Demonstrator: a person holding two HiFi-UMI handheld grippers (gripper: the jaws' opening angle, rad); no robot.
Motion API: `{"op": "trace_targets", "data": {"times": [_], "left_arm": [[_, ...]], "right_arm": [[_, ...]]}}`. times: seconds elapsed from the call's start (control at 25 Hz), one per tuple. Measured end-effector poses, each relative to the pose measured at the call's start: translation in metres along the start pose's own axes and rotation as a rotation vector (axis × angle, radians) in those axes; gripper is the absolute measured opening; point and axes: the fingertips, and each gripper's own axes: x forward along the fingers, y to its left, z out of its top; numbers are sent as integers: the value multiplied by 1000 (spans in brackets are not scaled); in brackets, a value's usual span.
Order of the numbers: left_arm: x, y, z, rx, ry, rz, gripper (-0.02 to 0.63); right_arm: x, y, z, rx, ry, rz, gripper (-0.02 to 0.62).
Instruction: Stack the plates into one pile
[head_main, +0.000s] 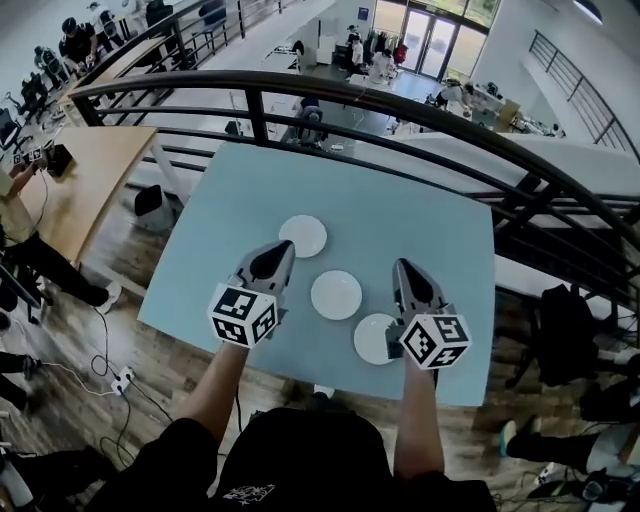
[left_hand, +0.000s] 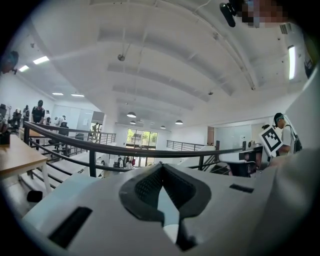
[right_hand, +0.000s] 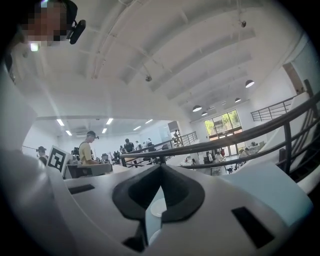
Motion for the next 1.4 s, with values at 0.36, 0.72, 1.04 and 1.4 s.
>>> {"op": "trace_targets", "data": {"times": [0.36, 0.72, 1.04, 1.4], "left_arm": [[35, 6, -36, -20, 68, 25, 8], [54, 36, -76, -80, 155, 50, 8], [64, 85, -133, -142, 295, 41, 8], [81, 140, -193, -278, 417, 51, 9]], "right_arm": [[32, -34, -26, 12, 59, 50, 6], [71, -43, -66, 45, 163, 66, 6], [121, -29, -111, 85, 262, 60, 6], [165, -35, -176, 142, 401, 21, 6]]}}
